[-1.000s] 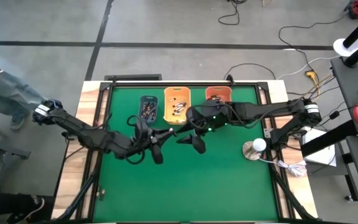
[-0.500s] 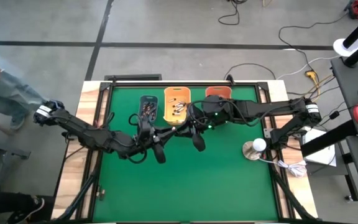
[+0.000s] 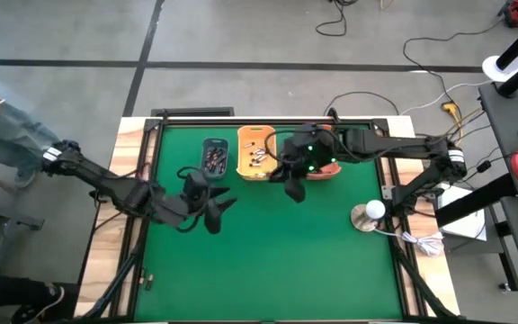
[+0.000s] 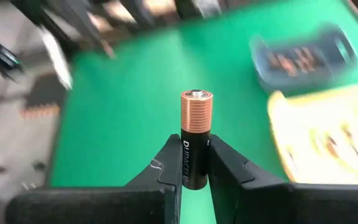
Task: Sort batteries
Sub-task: Put the black battery into the orange bin
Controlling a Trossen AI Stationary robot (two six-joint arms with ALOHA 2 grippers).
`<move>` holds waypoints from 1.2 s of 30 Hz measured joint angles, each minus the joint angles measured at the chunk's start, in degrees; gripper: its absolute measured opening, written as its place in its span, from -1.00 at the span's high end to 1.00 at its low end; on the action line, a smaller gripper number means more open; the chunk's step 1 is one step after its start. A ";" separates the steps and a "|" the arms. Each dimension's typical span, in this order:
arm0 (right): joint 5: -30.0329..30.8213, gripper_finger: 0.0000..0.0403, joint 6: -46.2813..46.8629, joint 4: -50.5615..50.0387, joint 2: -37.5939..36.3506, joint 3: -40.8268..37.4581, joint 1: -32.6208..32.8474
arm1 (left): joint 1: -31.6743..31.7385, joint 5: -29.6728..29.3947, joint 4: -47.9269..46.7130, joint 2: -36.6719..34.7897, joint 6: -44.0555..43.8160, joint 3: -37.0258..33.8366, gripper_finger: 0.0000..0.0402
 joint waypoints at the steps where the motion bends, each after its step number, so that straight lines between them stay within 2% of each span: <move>1: 0.35 0.80 -0.92 -3.15 -0.13 -0.01 -0.86 | -0.74 2.04 -5.77 -0.69 -5.27 0.00 -0.01; 6: 7.83 0.80 -10.50 -18.41 0.25 -0.85 -6.46 | -6.23 13.34 -29.81 0.35 -30.31 -0.07 -0.17; 10: 12.50 0.80 -18.77 -22.11 0.44 -4.21 -11.70 | -10.36 24.77 -40.15 4.19 -40.50 -0.15 -0.19; 13: 13.26 0.80 -22.97 -21.11 0.70 -8.32 -16.54 | -11.81 32.02 -43.27 7.52 -41.25 -0.27 -0.19; 20: 13.53 0.80 -29.26 -12.47 1.33 -21.03 -26.33 | -13.97 43.55 -43.00 14.26 -33.64 -0.35 -0.20; 26: 13.54 0.80 -33.23 -11.59 7.27 -24.14 -30.01 | -16.26 44.68 -42.67 15.57 -31.76 -0.35 -0.20; 31: 13.33 0.79 -32.12 -11.92 14.02 -22.88 -32.70 | -16.78 45.71 -42.93 16.47 -30.84 -1.09 -0.20; 36: 13.43 0.64 -31.59 -12.32 18.14 -19.94 -33.92 | -17.58 50.51 -41.19 17.25 -39.81 -2.92 -0.20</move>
